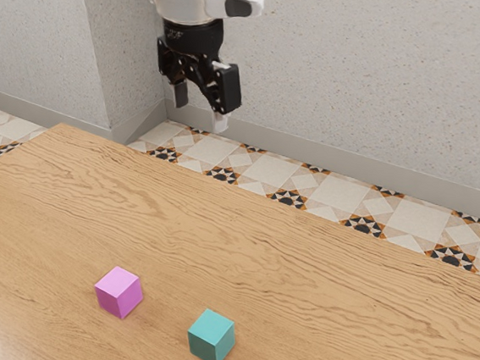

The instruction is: Pick up the blue block with one arm, and put the blue block on the pink block with one arm

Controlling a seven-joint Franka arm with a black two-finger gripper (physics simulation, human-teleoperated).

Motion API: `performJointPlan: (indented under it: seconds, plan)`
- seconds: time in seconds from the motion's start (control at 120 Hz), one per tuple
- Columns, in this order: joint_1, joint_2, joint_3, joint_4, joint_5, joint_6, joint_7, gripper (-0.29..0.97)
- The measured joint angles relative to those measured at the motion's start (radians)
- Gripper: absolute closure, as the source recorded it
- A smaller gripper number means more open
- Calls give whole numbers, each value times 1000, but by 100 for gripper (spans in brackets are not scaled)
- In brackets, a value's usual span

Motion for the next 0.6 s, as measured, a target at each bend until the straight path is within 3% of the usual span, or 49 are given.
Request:
performJointPlan:
  seconds: [0.308,0.6]
  plan:
    - [171,-29,-69,-358,-31,345,-5,0]
    - [120,-2,-137,-506,-37,594,-8,0]
